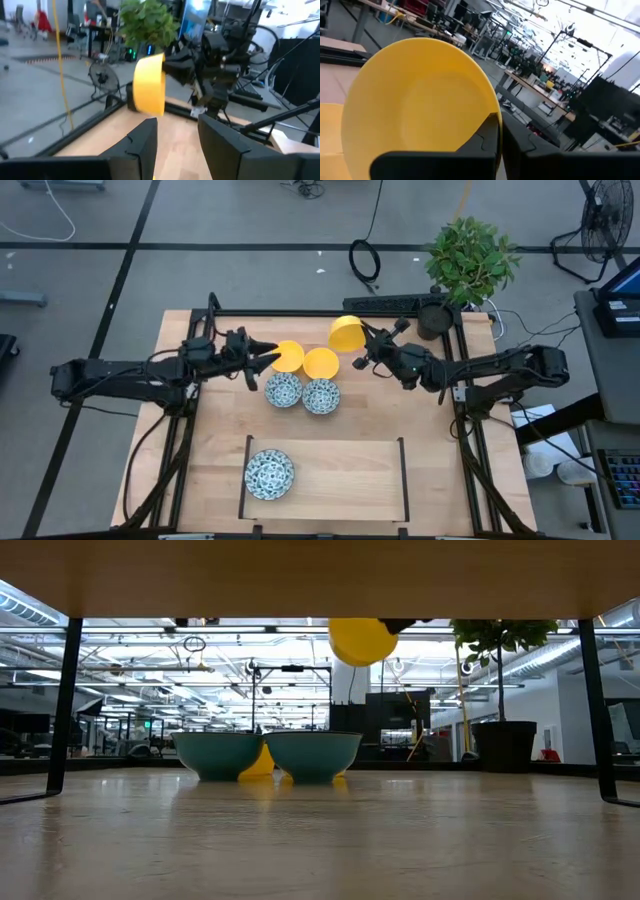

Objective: Pick & Place Mini bowls
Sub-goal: Put the right yellow bowl on the shelf

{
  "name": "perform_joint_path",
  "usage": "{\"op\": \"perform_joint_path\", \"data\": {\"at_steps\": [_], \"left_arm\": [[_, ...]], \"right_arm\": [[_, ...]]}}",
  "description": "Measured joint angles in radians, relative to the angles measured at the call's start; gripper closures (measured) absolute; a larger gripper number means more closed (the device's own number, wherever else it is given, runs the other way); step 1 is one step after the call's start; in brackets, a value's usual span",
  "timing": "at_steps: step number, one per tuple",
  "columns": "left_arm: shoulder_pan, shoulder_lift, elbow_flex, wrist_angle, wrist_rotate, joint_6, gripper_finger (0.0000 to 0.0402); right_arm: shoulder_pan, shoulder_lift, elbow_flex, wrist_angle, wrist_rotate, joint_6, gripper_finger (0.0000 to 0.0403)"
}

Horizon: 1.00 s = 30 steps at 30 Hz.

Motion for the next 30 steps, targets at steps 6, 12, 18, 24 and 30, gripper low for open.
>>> {"op": "perform_joint_path", "data": {"at_steps": [6,12,18,24,30], "left_arm": [[-0.058,0.214,0.010,0.241,-0.031,0.133,0.0256],[-0.102,0.384,0.152,0.193,-0.199,0.255,0.0256],[-0.107,0.516,0.355,0.047,-0.270,0.287,0.0256],[-0.108,0.596,0.445,-0.009,-0.272,0.333,0.0256],[-0.103,0.617,0.456,-0.009,-0.330,0.342,0.0256]], "right_arm": [[0.019,0.042,0.000,0.093,-0.001,-0.054,0.0403],[0.029,0.043,0.000,0.144,-0.003,-0.078,0.0403],[0.029,0.043,0.000,0.167,-0.004,-0.099,0.0403],[0.029,0.043,0.000,0.169,-0.003,-0.098,0.0403],[0.030,0.043,0.000,0.168,-0.002,-0.097,0.0403]]}}
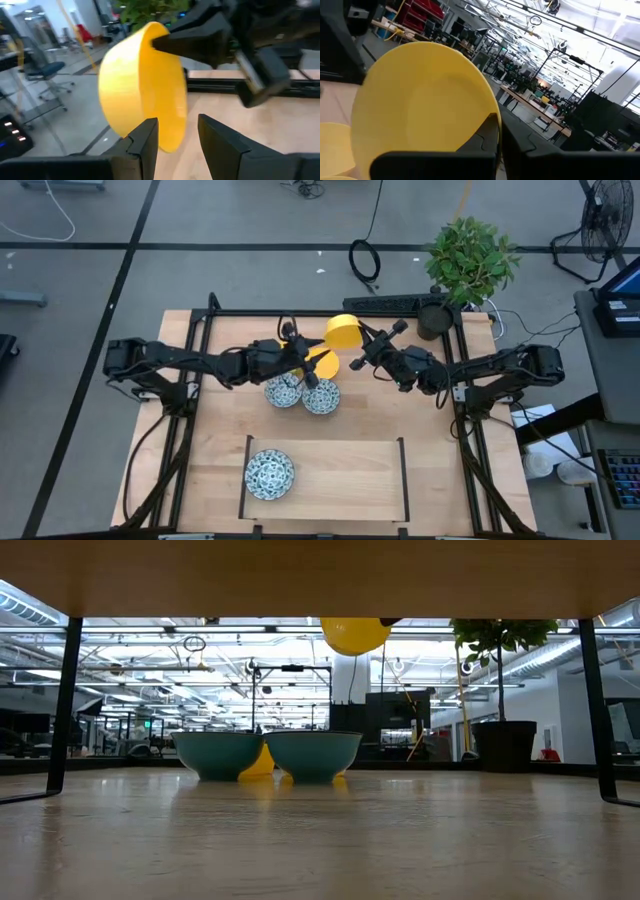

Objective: Pick & Place Mini bowls
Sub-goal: Put the right yellow bowl on the shelf

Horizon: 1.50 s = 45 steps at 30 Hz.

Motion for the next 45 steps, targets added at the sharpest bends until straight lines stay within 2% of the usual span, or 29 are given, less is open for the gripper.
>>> {"op": "perform_joint_path", "data": {"at_steps": [4,13,21,26,40,45], "left_arm": [[0.000,-0.001,0.000,-0.001,-0.050,0.017,0.0256],[-0.007,-0.001,0.000,0.002,-0.077,0.060,0.0256],[-0.041,-0.001,0.000,0.001,-0.099,0.183,0.0256],[-0.044,-0.002,0.000,0.001,-0.142,0.181,0.0256],[-0.048,-0.002,0.000,-0.001,-0.141,0.169,0.0256],[-0.083,-0.066,-0.003,-0.130,-0.144,0.170,0.0256]], "right_arm": [[0.006,0.000,0.000,0.000,0.004,-0.002,0.0403],[0.008,0.000,0.001,0.001,0.022,-0.001,0.0403],[0.012,0.000,0.001,-0.001,0.028,-0.004,0.0403],[0.011,0.000,0.001,0.000,0.027,-0.001,0.0403],[0.011,0.000,0.001,-0.001,0.027,0.017,0.0403],[0.011,-0.009,0.000,-0.006,0.027,0.026,0.0403]]}}
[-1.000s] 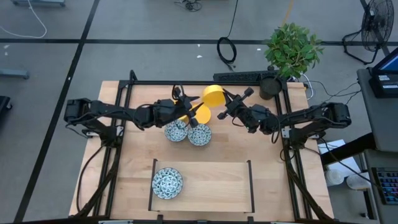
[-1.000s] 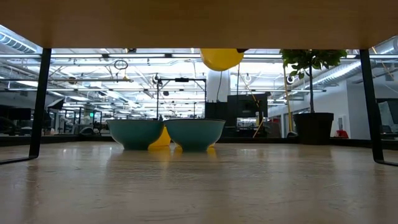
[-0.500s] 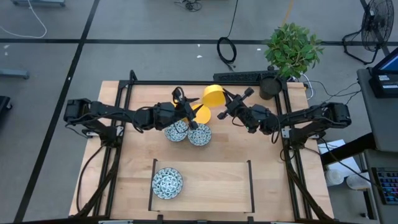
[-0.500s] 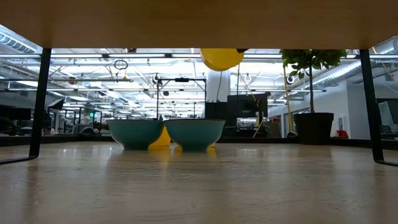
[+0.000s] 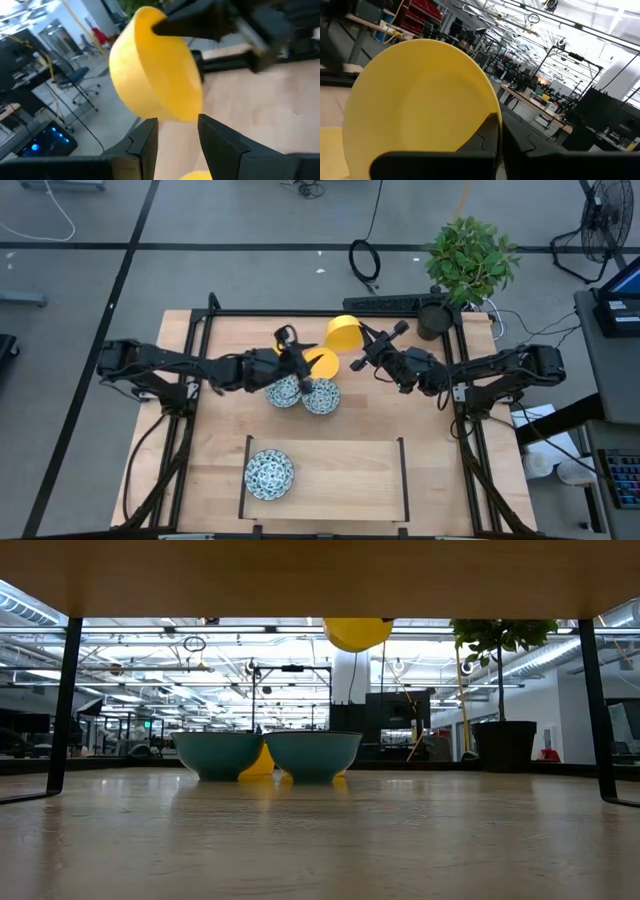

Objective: Pick & Place Mini bowls
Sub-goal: Put the right yellow bowl on the shelf

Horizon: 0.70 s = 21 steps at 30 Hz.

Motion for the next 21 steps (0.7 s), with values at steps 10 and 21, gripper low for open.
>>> {"op": "perform_joint_path", "data": {"at_steps": [10,21], "left_arm": [[-0.047,-0.364,0.002,-0.456,-0.004,-0.167,0.0256],[-0.046,-0.538,0.002,-0.715,0.004,-0.429,0.0256]], "right_arm": [[0.029,-0.053,0.011,-0.133,-0.156,0.079,0.0403],[0.099,-0.086,0.326,-0.728,-0.503,0.362,0.0403]]}}
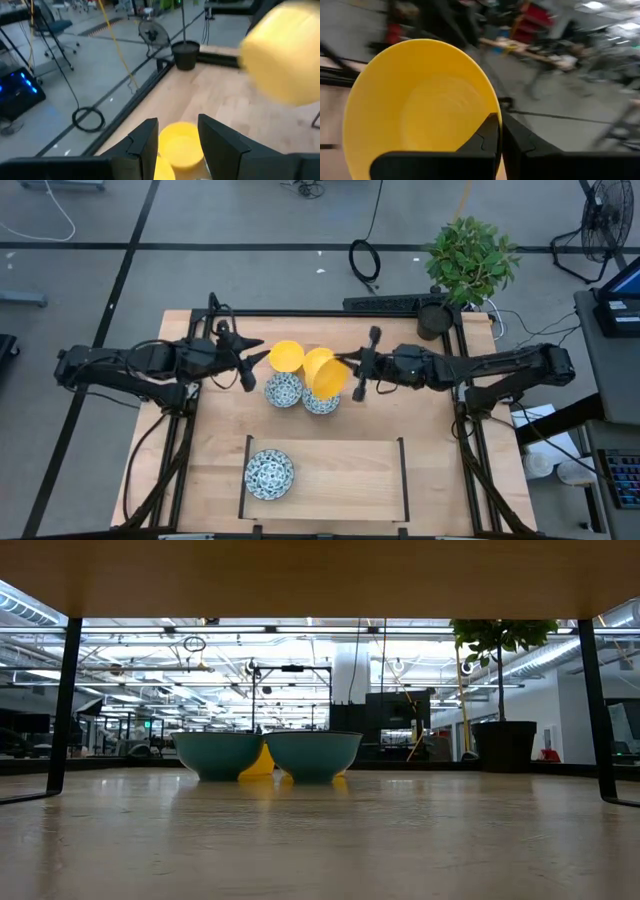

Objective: Pick & Place Mini bowls
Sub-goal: Put the right yellow bowl on the shelf

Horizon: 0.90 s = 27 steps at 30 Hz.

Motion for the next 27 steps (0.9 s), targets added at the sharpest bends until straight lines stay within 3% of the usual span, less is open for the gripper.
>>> {"op": "perform_joint_path", "data": {"at_steps": [6,12,19,23,27], "left_arm": [[0.000,0.018,0.000,-0.079,0.037,-0.033,0.0256],[-0.001,0.017,-0.001,-0.098,0.116,-0.077,0.0256],[0.000,0.017,-0.001,-0.097,0.140,-0.086,0.0256],[0.000,0.017,-0.001,-0.091,0.140,-0.087,0.0256],[0.000,0.017,-0.001,-0.090,0.140,-0.087,0.0256]], "right_arm": [[0.106,0.015,0.245,-0.345,-0.025,0.140,0.0403],[0.250,0.064,0.474,-0.627,-0.027,0.389,0.0403],[0.365,0.176,0.735,-0.828,-0.196,0.643,0.0403],[0.397,0.247,0.842,-0.995,-0.208,0.744,0.0403],[0.399,0.292,0.863,-1.216,-0.205,0.849,0.0403]]}}
